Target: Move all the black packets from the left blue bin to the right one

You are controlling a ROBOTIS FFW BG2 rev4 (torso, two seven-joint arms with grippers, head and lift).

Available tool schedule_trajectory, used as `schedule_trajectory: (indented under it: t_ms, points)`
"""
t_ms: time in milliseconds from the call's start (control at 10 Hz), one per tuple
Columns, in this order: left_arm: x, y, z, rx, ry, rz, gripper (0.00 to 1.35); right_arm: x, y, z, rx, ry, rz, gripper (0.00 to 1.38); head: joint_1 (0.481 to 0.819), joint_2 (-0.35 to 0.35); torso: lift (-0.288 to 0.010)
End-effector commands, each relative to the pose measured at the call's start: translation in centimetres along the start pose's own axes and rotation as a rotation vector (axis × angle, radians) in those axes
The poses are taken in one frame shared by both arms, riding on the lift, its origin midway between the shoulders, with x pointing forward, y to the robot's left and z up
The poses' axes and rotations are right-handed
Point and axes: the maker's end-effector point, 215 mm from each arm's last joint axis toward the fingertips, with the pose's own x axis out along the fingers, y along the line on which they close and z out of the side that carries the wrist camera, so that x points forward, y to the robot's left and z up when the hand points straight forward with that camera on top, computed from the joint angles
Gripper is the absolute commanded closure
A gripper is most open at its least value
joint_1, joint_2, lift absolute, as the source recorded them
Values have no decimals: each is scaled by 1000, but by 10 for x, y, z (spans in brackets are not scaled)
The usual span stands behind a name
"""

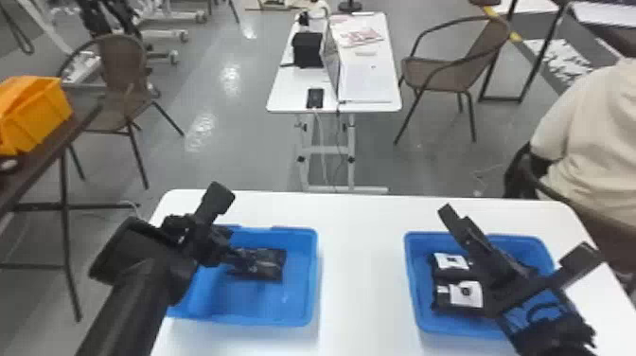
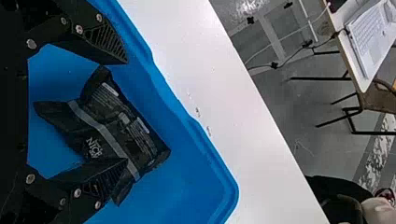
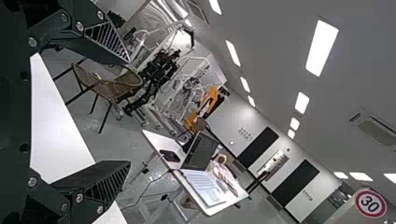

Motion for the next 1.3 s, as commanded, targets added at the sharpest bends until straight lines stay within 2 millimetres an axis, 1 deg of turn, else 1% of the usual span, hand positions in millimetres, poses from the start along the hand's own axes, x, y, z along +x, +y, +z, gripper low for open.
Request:
schedule_trajectory:
  t_ms: [0, 100, 200, 300, 600, 700, 800, 900, 1000, 1200]
  points:
    - [1, 0, -6, 10, 26, 11, 222, 0, 0, -2, 5, 5, -1, 272, 695, 62, 0]
    - [4, 1, -13, 0, 37, 13, 170, 0, 0, -3, 6, 7, 2, 272, 695, 63, 0]
    - [9, -4, -21, -13, 41, -6, 144, 0, 1, -3, 6, 7, 5, 272, 695, 66, 0]
    - [14, -9, -27, -18, 51, -17, 142, 0, 1, -4, 9, 8, 6, 272, 695, 70, 0]
    - [29, -12, -38, -47, 58, -8, 150, 0, 1, -5, 17, 10, 13, 272, 695, 71, 0]
    - [31, -12, -45, -58, 70, -1, 142, 2, 3, -7, 20, 12, 19, 272, 695, 71, 0]
    - [33, -8, -42, -82, 38, 12, 147, 0, 3, -9, 27, 13, 23, 272, 695, 73, 0]
    - [34, -7, -49, -113, 58, 21, 150, 0, 2, -10, 31, 13, 23, 272, 695, 77, 0]
    - [35, -8, -56, -131, 81, 11, 190, 1, 3, -11, 35, 13, 26, 272, 695, 78, 0]
    - [35, -10, -53, -127, 85, -4, 624, 4, 6, -17, 47, 18, 35, 272, 695, 85, 0]
